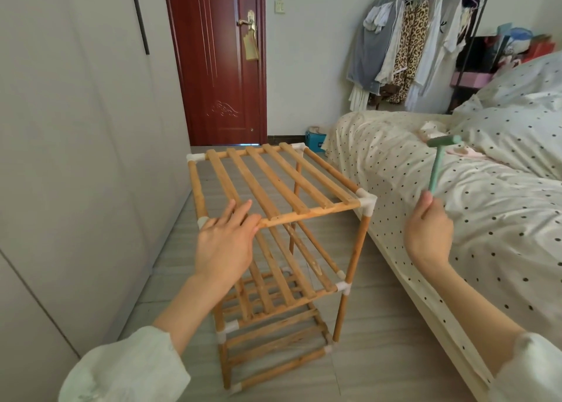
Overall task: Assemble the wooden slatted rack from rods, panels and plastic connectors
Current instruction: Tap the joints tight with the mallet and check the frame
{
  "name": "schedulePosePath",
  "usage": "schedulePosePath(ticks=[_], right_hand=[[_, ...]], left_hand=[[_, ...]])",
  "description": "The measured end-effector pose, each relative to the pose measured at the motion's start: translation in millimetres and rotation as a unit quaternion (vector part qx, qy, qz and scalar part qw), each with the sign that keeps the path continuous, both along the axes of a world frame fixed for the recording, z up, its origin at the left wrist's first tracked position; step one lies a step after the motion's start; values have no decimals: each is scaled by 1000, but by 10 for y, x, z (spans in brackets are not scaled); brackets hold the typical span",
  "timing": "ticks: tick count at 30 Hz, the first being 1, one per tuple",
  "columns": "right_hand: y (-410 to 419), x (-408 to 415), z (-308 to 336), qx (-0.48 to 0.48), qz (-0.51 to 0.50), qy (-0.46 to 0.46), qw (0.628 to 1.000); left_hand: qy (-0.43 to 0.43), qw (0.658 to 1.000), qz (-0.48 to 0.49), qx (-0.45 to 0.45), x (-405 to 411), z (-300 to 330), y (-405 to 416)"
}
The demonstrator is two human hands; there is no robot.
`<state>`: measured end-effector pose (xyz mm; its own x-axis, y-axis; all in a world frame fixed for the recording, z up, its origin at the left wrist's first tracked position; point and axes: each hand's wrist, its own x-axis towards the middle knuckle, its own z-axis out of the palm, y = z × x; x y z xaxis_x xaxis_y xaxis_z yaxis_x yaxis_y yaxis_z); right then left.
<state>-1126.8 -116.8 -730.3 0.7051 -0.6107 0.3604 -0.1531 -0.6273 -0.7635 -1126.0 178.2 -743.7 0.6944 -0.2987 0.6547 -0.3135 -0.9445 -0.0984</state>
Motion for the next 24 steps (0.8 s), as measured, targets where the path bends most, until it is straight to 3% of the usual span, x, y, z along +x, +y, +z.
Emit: schedulePosePath(ticks=[3, 4, 11, 18, 20, 22, 24], right_hand=[[39, 6, -197, -13, 69, 198, 978], [27, 10, -247, -20, 78, 207, 975], [199, -228, -110, -53, 121, 79, 988], [784, -456, -72, -63, 297, 6, 953], [962, -510, -33, -62, 332, -16, 941], [1142, -578, 33, -55, 372, -30, 926], [1357, -654, 117, -53, 420, -23, 905]], left_hand=[[-3, 1000, -3, -3, -13, -13, -7], [-3, 1000, -5, -2, -11, -18, -6], [29, 999, -6, -12, 2, 13, 35], [198, 980, -7, 14, -120, 202, 59], [250, 962, -51, -99, -140, 268, 86], [274, 908, -100, -300, -183, 339, 130], [228, 853, -126, -453, -257, 407, 211]])
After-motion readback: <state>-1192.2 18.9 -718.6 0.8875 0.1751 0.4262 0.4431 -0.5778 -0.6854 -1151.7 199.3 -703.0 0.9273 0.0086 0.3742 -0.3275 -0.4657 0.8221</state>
